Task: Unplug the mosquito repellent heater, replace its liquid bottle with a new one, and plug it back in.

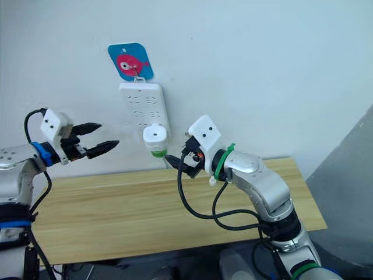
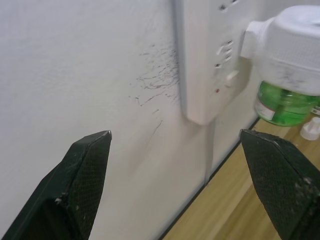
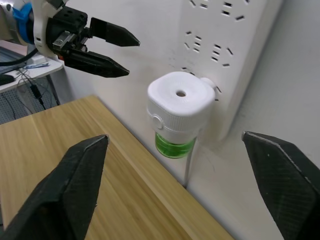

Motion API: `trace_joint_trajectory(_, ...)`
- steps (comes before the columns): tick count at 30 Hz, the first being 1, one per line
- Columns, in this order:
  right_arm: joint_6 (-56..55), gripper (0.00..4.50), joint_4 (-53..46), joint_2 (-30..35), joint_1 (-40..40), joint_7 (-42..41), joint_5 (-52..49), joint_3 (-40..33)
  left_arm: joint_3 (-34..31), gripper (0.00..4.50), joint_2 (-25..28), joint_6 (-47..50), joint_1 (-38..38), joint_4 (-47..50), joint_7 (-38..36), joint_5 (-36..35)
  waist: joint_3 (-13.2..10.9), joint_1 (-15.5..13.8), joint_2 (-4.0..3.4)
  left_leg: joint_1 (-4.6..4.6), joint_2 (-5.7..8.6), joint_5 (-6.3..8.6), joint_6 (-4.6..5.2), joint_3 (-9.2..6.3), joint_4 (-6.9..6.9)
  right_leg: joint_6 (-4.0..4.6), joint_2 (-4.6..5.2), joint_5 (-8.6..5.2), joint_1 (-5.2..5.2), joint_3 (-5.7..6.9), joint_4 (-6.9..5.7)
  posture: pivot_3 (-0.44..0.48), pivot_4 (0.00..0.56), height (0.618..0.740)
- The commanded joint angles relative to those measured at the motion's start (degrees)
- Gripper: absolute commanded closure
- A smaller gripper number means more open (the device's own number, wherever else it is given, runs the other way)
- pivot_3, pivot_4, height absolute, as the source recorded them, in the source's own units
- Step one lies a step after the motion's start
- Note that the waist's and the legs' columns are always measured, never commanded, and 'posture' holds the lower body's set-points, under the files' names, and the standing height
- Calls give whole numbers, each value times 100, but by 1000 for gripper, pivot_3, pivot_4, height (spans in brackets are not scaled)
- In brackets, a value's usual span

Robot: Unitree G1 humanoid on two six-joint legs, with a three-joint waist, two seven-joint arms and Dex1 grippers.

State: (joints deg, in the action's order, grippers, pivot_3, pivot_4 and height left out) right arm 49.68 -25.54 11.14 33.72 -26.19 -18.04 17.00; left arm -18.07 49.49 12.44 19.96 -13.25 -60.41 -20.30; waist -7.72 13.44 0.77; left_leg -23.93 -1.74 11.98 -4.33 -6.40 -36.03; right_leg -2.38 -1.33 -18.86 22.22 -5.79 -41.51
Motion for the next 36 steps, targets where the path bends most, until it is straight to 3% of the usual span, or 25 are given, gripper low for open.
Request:
trace_joint_trajectory(1, -346, 1224, 11, -89, 53, -48, 45, 89, -398, 177, -10, 421, -638, 1337, 142, -477, 1, -88, 2, 0, 5, -1, -1, -1, -1, 1, 6, -1, 0, 1, 0, -107, 75, 711)
trace_joint_trajectory(5, -657, 2806, 323, -213, 44, -40, 223, 316, -570, 177, -468, 888, -1890, 3008, 524, -991, 3, -215, 3, 4, 5, -2, -3, 3, -2, 0, 7, -1, -13, 1, 22, -90, 75, 711)
trace_joint_trajectory(10, -1027, 4480, 869, -444, 103, 166, 561, 552, -449, 177, -1175, 989, -2987, 4221, 1062, -1158, 13, -317, 19, 5, 9, -3, -4, 5, -4, 0, 13, -1, -22, 6, 32, -91, 75, 711)
trace_joint_trajectory(16, -1383, 4480, 1479, -735, 113, 381, 920, 596, -102, 177, -1610, 907, -3335, 4678, 1471, -1058, 18, -417, 29, 14, 19, -4, -7, 13, -6, 1, 4, -1, -33, 9, 35, -89, 71, 711)
trace_joint_trajectory(36, -1716, 4480, 2069, -1126, 159, 732, 1273, 209, 28, 177, -1469, 729, -3288, 4535, 1419, -1059, 19, -412, 29, 14, 20, -5, -8, 18, -5, 3, -6, 1, -36, 12, 37, -89, 66, 711)
